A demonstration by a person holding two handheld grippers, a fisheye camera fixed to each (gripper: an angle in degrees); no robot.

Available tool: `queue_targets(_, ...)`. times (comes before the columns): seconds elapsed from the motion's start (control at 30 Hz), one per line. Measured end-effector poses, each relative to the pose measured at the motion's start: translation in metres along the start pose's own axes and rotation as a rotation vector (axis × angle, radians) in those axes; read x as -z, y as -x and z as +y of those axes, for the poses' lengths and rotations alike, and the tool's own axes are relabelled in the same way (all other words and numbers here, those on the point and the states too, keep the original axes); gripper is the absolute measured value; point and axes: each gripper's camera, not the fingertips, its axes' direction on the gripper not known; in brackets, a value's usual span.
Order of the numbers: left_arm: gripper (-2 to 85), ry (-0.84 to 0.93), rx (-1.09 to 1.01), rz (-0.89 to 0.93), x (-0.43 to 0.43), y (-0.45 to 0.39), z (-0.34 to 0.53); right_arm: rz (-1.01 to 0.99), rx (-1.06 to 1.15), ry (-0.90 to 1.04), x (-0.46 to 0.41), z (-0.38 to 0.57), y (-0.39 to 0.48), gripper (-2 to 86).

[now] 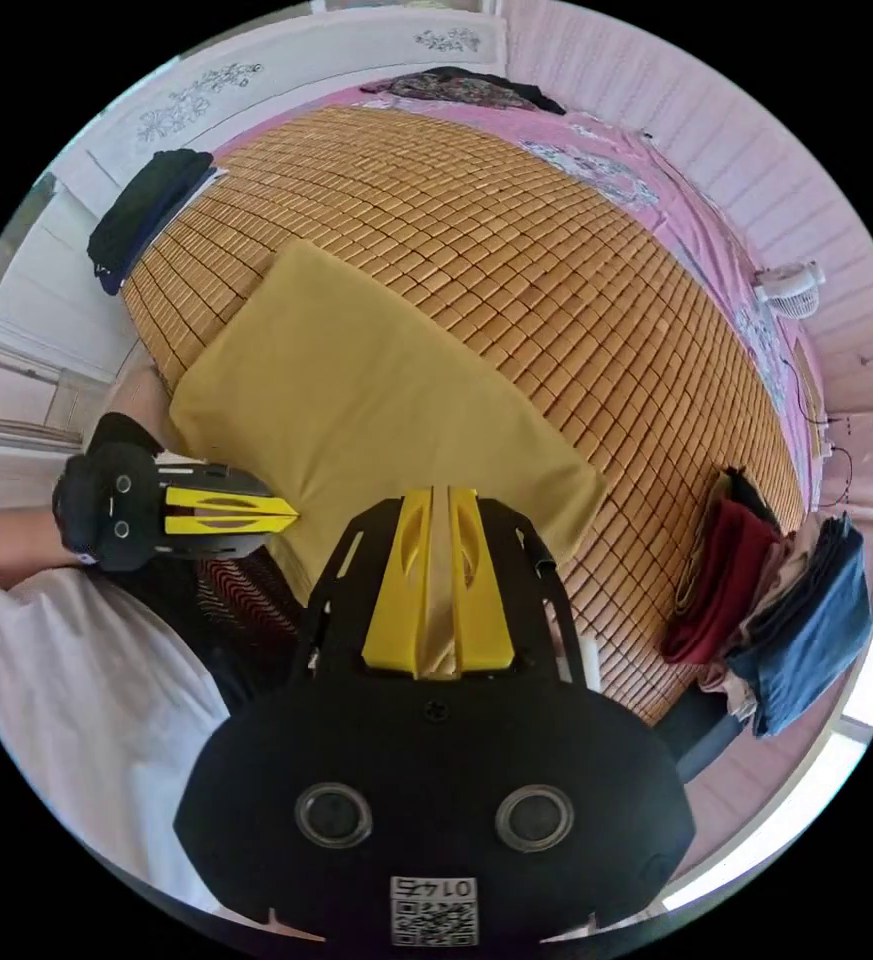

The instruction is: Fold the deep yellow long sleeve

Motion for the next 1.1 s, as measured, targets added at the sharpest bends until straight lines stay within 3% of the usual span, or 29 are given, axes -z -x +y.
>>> queue_targets(0.13,-1.0,0.014,0.0,0.018,0.002,0.0,-0.005,0.052,0.098,0.042,-0.025,-0.08,0.024,-0.8)
queue_targets(0.2,-1.0,0.015,-0.009,0.018,0.003,-0.002,-0.008,0.072,0.134,0.161,-0.054,-0.117,0.033,-0.9)
queue_targets(0.47,-1.0,-0.003,0.028,0.119,0.004,0.011,-0.012,0.06,0.253,0.366,-0.089,-0.176,0.034,-1.0)
queue_targets(0.8,-1.0,-0.005,0.007,0.096,0.01,0.002,-0.018,0.016,0.307,0.593,-0.115,-0.211,0.019,-1.0)
queue_targets(0.93,-1.0,0.004,-0.006,0.077,0.017,-0.006,-0.019,0.007,0.291,0.533,-0.111,-0.194,0.008,-1.0)
queue_targets(1.1,-1.0,0.035,-0.06,0.124,0.035,-0.021,-0.007,-0.022,0.153,0.296,-0.092,-0.138,-0.023,-1.0)
